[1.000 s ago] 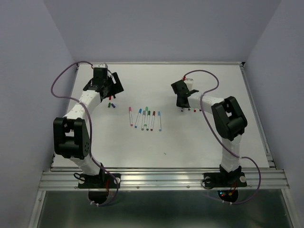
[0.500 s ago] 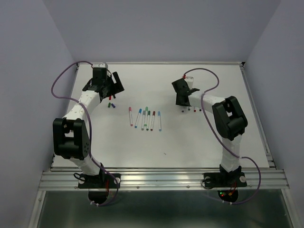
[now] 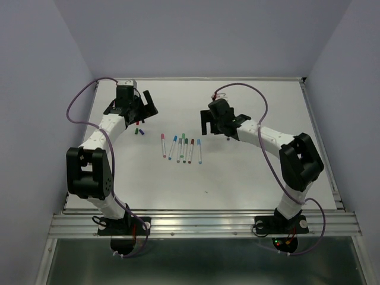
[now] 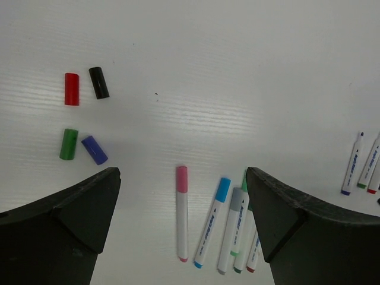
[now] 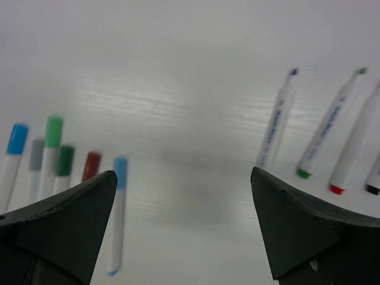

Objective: Open the pen caps

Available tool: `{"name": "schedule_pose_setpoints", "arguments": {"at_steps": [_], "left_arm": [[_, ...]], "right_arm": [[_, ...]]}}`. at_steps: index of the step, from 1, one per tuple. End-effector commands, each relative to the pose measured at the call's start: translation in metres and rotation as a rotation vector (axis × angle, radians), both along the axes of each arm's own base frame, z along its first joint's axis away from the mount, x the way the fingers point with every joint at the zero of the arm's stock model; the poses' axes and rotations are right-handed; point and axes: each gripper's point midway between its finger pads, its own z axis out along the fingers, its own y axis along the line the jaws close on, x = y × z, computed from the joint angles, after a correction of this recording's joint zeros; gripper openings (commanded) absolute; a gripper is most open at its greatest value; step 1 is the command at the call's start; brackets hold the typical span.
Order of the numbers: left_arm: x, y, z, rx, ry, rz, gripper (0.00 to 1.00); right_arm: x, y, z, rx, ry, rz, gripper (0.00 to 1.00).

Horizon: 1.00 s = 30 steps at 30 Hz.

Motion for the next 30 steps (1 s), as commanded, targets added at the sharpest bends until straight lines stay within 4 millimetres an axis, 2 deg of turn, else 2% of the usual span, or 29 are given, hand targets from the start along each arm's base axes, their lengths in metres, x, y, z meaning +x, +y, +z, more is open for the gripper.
{"name": "schedule_pose_setpoints", "arguments": {"at_steps": [1,5,7,12,16,23,24,27,30], "left_arm": [[0.001,-0.005,0.022,-0.012,-0.073,-0.022,0.99],[0.0,-0.005,0.021,-0.019,-0.072,-0.023,0.99],[0.0,-0.006,0.021,-0.02,-0.072,-0.024,0.99],[-0.002,-0.006,0.023,-0.021,-0.078,-0.027,0.99],[-0.003,-0.007,0.024,-0.026,-0.08,-0.028,0.99],[-0.002,-0.007,0.023,-0.028,-0.077,-0.031,0.99],[-0.002,-0.007,0.021,-0.028,-0.074,-0.031,0.99],[-0.001,-0.007,0.022,-0.027,-0.075,-0.03,0.99],[-0.001,-0.007,0.023,-0.026,-0.079,-0.031,0.99]], "right_arm": [[-0.039,0.04,-0.009,-0.009,0.031,0.124,1.0],[-0.051,0.042,-0.019,-0.021,0.064,0.097,1.0],[-0.06,0.052,-0.027,-0.021,0.084,0.117,1.0],[-0.068,0.049,-0.045,-0.074,0.119,0.095,1.0],[-0.075,0.057,-0.059,-0.085,0.15,0.123,0.93],[-0.074,0.059,-0.071,-0.103,0.168,0.123,0.84],[-0.076,0.06,-0.073,-0.112,0.168,0.125,0.77],[-0.077,0.056,-0.082,-0.136,0.179,0.118,0.66],[-0.083,0.054,-0.093,-0.142,0.21,0.12,0.65]]}}
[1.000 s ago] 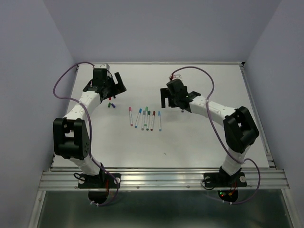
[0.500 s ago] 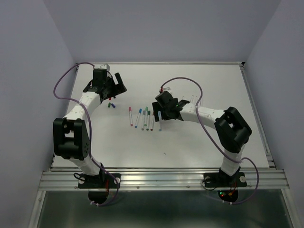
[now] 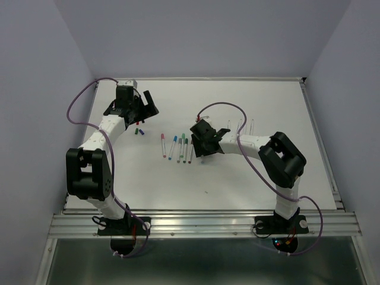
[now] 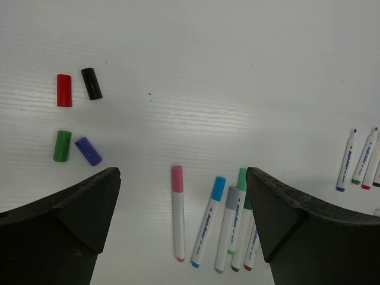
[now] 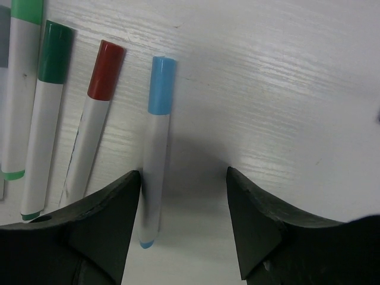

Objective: Open the pen caps

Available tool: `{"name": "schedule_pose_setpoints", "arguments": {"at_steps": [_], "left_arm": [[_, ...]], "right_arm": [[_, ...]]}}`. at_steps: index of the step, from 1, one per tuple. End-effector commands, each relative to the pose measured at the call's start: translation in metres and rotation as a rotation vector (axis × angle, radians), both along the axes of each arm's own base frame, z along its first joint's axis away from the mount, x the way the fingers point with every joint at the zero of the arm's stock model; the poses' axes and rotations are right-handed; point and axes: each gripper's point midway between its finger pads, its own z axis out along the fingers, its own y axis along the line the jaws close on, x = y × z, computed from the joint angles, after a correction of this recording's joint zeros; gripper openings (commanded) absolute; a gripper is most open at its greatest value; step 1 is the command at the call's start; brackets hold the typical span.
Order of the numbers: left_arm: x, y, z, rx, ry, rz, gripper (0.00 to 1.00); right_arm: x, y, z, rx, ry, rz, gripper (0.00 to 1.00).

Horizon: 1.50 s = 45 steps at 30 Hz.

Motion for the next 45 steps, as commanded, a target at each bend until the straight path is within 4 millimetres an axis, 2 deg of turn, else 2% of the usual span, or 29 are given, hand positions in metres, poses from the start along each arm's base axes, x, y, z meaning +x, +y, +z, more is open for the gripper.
{"name": "schedule_pose_setpoints", "arguments": {"at_steps": [1,3,4,7,11,12,16,17,18,19,21,23,28,29,33,39,45], "left_arm": [[0.0,-0.003,0.02,-0.008,-0.061,-0.012,0.99],[0.0,-0.003,0.02,-0.008,-0.058,-0.01,0.99],[0.0,-0.003,0.019,-0.007,-0.055,-0.011,0.99],[0.0,-0.004,0.02,-0.01,-0.056,-0.014,0.99],[-0.001,-0.007,0.023,-0.021,-0.065,-0.03,0.99],[-0.002,-0.01,0.025,-0.032,-0.068,-0.042,0.99],[-0.006,-0.027,0.034,-0.091,-0.099,-0.129,0.99],[-0.009,-0.032,0.035,-0.108,-0.105,-0.154,0.99],[-0.01,-0.043,0.044,-0.145,-0.135,-0.203,0.99],[-0.014,-0.05,0.045,-0.164,-0.142,-0.234,0.99],[-0.02,-0.069,0.056,-0.225,-0.168,-0.322,0.99],[-0.026,-0.087,0.068,-0.277,-0.209,-0.395,0.99],[-0.042,-0.126,0.091,-0.36,-0.257,-0.535,0.99],[-0.048,-0.138,0.1,-0.379,-0.281,-0.583,0.99],[-0.061,-0.161,0.119,-0.422,-0.326,-0.649,0.99],[-0.069,-0.17,0.125,-0.451,-0.339,-0.684,0.95],[-0.071,-0.173,0.125,-0.466,-0.341,-0.69,0.92]], "right_arm": [[-0.004,-0.001,-0.013,-0.029,0.017,-0.005,0.6],[-0.008,-0.005,-0.02,-0.046,0.029,-0.003,0.45],[-0.009,-0.005,-0.022,-0.05,0.036,0.009,0.35],[-0.01,-0.003,-0.02,-0.036,0.032,0.032,0.18],[-0.004,0.003,-0.009,-0.013,0.001,0.048,0.07],[-0.001,0.003,-0.004,-0.013,-0.017,0.048,0.02],[0.013,0.0,0.021,0.005,-0.092,0.012,0.01],[0.015,0.002,0.038,0.04,-0.127,0.014,0.01],[0.019,0.003,0.047,0.078,-0.151,0.013,0.01],[0.021,0.007,0.071,0.13,-0.197,0.03,0.01],[0.015,0.013,0.088,0.202,-0.228,0.071,0.01],[0.017,0.022,0.128,0.335,-0.327,0.107,0.01],[0.002,0.038,0.182,0.521,-0.418,0.211,0.01],[0.001,0.04,0.189,0.534,-0.428,0.224,0.01],[-0.004,0.046,0.211,0.59,-0.464,0.27,0.01],[-0.004,0.051,0.228,0.618,-0.496,0.294,0.01],[0.002,0.049,0.233,0.629,-0.506,0.274,0.01]]}}
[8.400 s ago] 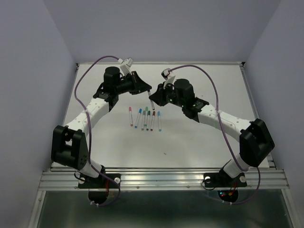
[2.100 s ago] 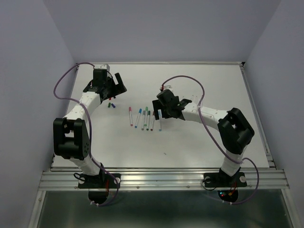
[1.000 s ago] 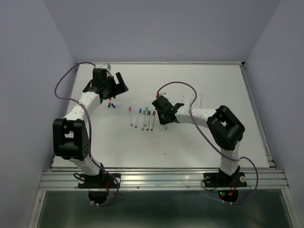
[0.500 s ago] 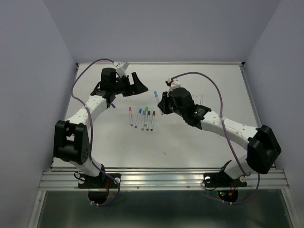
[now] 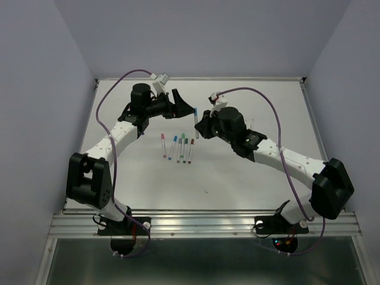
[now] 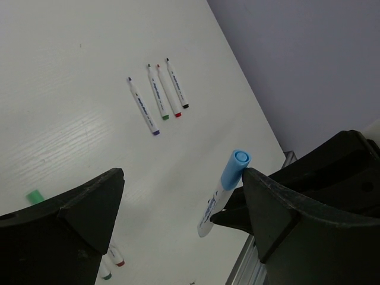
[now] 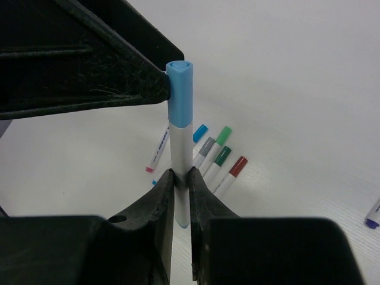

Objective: Open the pen caps

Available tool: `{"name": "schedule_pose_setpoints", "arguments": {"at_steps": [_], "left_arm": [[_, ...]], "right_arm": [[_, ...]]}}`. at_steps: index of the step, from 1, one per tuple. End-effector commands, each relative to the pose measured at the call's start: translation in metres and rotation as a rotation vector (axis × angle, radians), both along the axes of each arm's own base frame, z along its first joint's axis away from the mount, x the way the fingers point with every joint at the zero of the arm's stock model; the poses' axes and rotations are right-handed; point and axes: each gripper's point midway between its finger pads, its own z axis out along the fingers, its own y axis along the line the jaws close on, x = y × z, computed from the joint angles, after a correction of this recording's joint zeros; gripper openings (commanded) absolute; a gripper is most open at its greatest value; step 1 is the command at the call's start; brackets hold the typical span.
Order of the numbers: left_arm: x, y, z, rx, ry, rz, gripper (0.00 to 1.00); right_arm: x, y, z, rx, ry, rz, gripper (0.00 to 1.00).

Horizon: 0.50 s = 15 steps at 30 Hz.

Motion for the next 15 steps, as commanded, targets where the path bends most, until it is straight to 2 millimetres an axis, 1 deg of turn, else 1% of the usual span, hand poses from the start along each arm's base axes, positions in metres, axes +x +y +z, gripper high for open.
{"name": "schedule_pose_setpoints", "arguments": {"at_steps": [1,4,5,7,9,13,15], "left_arm": [[-0.011,-0.006,0.031,-0.054,-0.089,-0.044,0.92],[-0.012,-0.008,0.031,-0.062,-0.093,-0.05,0.92],[-0.012,-0.009,0.032,-0.067,-0.089,-0.052,0.9],[-0.012,-0.013,0.033,-0.072,-0.092,-0.062,0.87],[-0.014,-0.016,0.034,-0.074,-0.093,-0.071,0.84],[-0.015,-0.019,0.032,-0.074,-0.09,-0.083,0.72],[-0.015,-0.019,0.031,-0.073,-0.09,-0.085,0.61]], "right_arm": [[0.004,0.01,0.033,0.076,-0.072,0.024,0.01],[0.0,0.018,0.032,0.086,-0.06,0.074,0.01],[-0.001,0.021,0.034,0.089,-0.061,0.086,0.01],[-0.001,0.025,0.029,0.086,-0.05,0.103,0.01],[0.003,0.024,0.03,0.085,-0.053,0.104,0.01],[0.005,0.025,0.033,0.083,-0.061,0.098,0.01],[0.006,0.024,0.035,0.084,-0.067,0.092,0.01]]}}
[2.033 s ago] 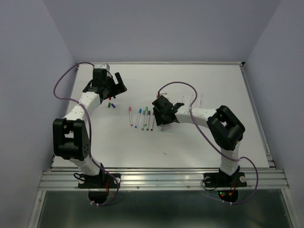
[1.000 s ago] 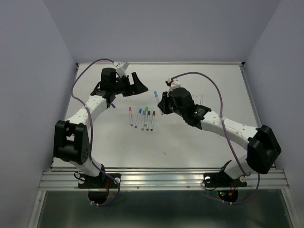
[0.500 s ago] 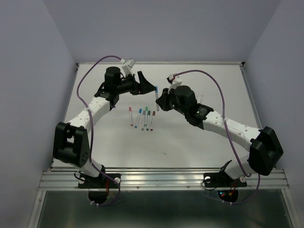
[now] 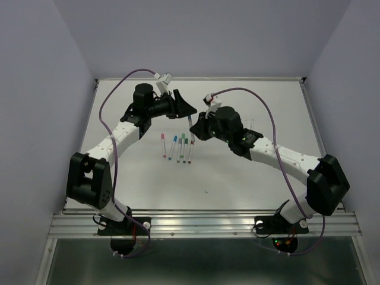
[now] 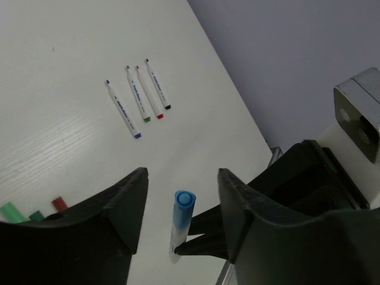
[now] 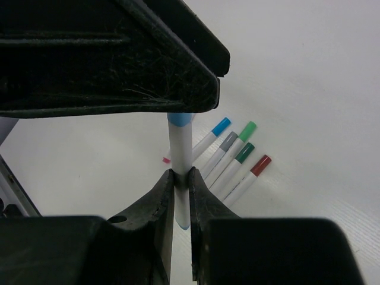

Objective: Open the pen caps

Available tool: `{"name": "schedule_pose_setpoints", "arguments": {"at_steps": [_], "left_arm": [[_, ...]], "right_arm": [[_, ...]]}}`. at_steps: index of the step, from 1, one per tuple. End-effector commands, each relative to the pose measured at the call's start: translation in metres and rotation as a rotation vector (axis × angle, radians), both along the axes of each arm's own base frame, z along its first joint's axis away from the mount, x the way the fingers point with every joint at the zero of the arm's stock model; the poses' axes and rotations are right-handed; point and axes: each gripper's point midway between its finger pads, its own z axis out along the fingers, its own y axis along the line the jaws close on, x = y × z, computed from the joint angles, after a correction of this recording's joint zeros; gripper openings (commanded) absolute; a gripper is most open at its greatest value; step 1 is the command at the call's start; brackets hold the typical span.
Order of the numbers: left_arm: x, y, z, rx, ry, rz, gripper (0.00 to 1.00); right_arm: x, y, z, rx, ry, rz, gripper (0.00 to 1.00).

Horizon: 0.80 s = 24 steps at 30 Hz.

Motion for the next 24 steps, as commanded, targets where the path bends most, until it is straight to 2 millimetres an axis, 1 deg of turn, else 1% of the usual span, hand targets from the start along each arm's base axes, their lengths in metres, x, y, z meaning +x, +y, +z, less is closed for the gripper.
{"name": "schedule_pose_setpoints", "arguments": {"at_steps": [1,4,6,11,12,13,14,16,17,20,22,23,24], "left_arm": [[-0.007,-0.005,0.021,-0.032,-0.081,-0.04,0.53],[-0.008,-0.005,0.02,-0.029,-0.081,-0.047,0.44],[-0.009,-0.005,0.018,-0.024,-0.078,-0.048,0.43],[-0.01,-0.006,0.016,-0.014,-0.079,-0.053,0.43],[-0.011,-0.006,0.014,-0.01,-0.079,-0.054,0.41],[-0.011,-0.006,0.016,-0.009,-0.082,-0.052,0.37],[-0.011,-0.006,0.015,-0.007,-0.079,-0.05,0.24],[-0.009,-0.005,0.015,0.0,-0.082,-0.038,0.1],[-0.008,-0.005,0.017,-0.001,-0.087,-0.033,0.0],[-0.007,-0.004,0.018,0.002,-0.092,-0.023,0.0],[-0.005,-0.003,0.018,0.002,-0.09,-0.009,0.0],[-0.005,-0.004,0.019,0.0,-0.091,-0.007,0.0],[-0.005,-0.003,0.021,-0.003,-0.096,-0.002,0.0]], "right_arm": [[0.011,0.008,0.045,0.076,-0.095,0.004,0.01],[0.015,0.003,0.046,0.074,-0.099,-0.012,0.01],[0.018,-0.001,0.047,0.073,-0.104,-0.023,0.01],[0.021,-0.002,0.053,0.079,-0.117,-0.014,0.01],[0.021,-0.002,0.055,0.08,-0.117,-0.016,0.01],[0.024,-0.005,0.055,0.078,-0.12,-0.024,0.01],[0.025,-0.005,0.056,0.077,-0.123,-0.024,0.01],[0.025,-0.005,0.056,0.072,-0.123,-0.023,0.01],[0.025,-0.004,0.056,0.07,-0.123,-0.02,0.01],[0.027,-0.005,0.057,0.065,-0.125,-0.009,0.02],[0.026,-0.004,0.056,0.06,-0.125,0.0,0.06],[0.027,-0.004,0.054,0.056,-0.123,0.0,0.16],[0.028,-0.004,0.053,0.052,-0.122,-0.004,0.21]]}}
